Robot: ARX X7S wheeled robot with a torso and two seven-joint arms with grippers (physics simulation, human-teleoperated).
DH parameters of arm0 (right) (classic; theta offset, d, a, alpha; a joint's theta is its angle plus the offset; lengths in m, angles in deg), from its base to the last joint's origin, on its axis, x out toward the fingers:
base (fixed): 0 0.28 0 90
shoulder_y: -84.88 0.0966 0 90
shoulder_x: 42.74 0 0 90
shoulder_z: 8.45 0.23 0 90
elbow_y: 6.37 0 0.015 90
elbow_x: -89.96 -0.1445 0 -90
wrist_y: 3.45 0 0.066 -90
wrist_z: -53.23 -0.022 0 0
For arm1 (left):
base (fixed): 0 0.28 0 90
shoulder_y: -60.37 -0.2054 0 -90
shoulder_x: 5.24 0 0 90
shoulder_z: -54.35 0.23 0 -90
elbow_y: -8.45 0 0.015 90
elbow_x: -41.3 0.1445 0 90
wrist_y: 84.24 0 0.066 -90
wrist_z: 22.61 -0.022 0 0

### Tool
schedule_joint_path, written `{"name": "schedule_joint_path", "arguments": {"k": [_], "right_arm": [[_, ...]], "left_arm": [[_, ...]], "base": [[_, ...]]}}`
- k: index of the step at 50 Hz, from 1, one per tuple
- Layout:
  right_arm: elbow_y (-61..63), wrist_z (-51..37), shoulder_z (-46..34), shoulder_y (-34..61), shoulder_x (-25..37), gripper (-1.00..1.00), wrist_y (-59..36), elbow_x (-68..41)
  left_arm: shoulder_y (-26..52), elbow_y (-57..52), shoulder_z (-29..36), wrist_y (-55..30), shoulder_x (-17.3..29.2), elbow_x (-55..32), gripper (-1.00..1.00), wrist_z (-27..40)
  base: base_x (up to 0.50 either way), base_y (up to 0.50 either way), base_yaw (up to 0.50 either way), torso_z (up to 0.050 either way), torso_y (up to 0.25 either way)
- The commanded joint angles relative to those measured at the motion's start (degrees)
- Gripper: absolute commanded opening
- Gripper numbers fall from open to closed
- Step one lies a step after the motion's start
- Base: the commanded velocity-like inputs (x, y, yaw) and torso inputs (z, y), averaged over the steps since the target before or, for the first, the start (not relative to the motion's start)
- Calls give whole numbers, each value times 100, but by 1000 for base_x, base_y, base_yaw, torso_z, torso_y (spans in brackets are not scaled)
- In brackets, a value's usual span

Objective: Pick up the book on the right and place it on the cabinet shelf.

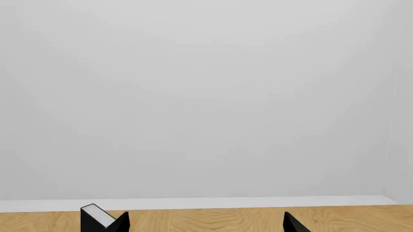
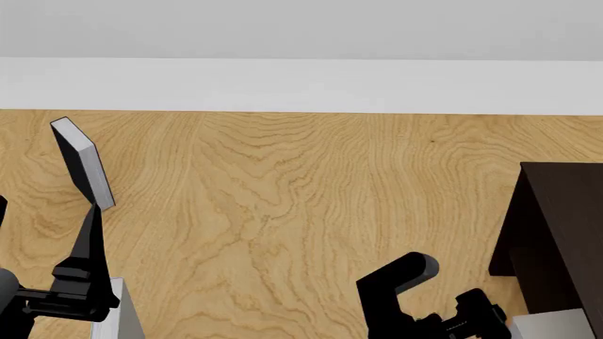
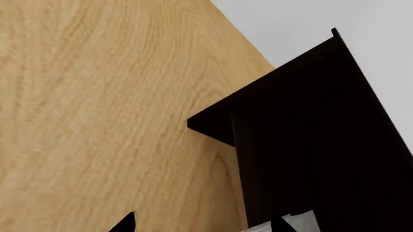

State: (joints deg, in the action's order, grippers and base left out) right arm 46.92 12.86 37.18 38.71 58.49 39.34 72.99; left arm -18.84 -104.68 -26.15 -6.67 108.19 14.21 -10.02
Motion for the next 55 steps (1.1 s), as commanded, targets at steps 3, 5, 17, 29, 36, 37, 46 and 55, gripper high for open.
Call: {"name": "schedule_joint_path", "arguments": {"k": [3, 5, 17, 29, 36, 37, 46, 55], "right_arm": [[1321, 59, 511, -373, 358, 100, -742, -673], [1442, 70, 556, -393, 390, 100, -858, -752], [2316, -56, 974, -518, 616, 100, -1642, -1249], [2809, -226, 1221, -509, 784, 100, -2400, -1558], [2662, 252, 1126, -486, 807, 100, -2109, -1690], [2626, 302, 1135, -483, 801, 100, -2050, -1701], [2265, 708, 952, -412, 764, 100, -1692, -1669], [1995, 904, 889, -338, 723, 100, -1496, -1644]], "left_arm": [[-3, -12, 5, 5, 17, -25, 100, 13], [-7, -2, 15, 17, 14, -13, 100, 13], [22, 61, 48, 47, 7, -5, 100, 0], [-12, -5, 46, 51, 35, -21, 100, 27], [-11, -49, 48, 28, 53, -36, 100, 50], [-13, -50, 50, 31, 53, -34, 100, 51], [-7, -50, 62, 28, 60, -37, 100, 66], [-14, -49, 61, 49, 69, -43, 100, 73]], "base": [[0, 0, 0, 0, 0], [0, 0, 0, 0, 0], [0, 0, 0, 0, 0], [0, 0, 0, 0, 0], [0, 0, 0, 0, 0], [0, 0, 0, 0, 0], [0, 0, 0, 0, 0], [0, 0, 0, 0, 0]]}}
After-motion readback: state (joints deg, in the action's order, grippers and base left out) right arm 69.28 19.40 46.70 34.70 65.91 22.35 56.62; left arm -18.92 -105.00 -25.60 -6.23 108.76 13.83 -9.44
